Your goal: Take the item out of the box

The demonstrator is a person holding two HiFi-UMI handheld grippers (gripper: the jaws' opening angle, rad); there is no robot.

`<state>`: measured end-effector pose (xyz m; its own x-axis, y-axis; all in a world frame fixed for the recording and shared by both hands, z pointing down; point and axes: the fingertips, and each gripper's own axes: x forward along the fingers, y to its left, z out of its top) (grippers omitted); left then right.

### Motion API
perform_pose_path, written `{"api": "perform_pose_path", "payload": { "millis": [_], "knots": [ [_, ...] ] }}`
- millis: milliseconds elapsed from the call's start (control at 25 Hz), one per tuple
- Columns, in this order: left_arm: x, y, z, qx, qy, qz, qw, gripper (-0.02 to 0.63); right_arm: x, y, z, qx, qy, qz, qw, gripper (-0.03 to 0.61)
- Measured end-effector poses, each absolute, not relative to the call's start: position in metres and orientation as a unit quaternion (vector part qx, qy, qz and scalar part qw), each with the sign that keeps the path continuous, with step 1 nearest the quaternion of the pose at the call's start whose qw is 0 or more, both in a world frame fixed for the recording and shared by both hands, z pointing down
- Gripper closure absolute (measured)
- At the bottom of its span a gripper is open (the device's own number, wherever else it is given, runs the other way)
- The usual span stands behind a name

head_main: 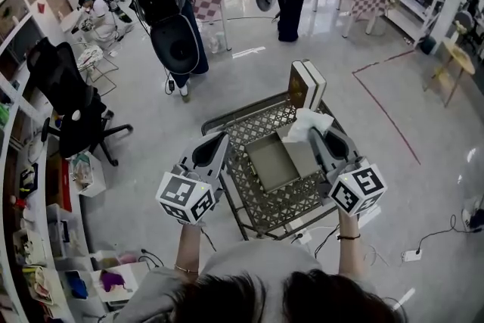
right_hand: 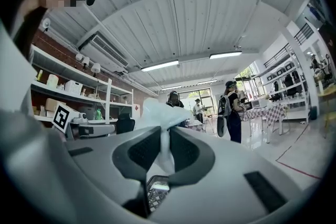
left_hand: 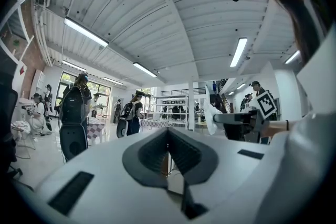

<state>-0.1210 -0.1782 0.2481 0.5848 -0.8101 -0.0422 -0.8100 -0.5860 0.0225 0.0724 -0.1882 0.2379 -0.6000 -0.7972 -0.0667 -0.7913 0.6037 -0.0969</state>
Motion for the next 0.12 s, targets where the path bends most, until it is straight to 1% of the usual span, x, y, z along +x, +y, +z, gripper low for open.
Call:
{"api": "perform_pose_path", "payload": {
  "millis": [120],
  "knots": [
    [-0.1205,-0.1808,0.2532,0.89,-0.456,-0.021,0.004,0.597,0.0721,-0.1906,0.2421,-0.443,0.895,-0.03,0.048,0.514]
  ]
}}
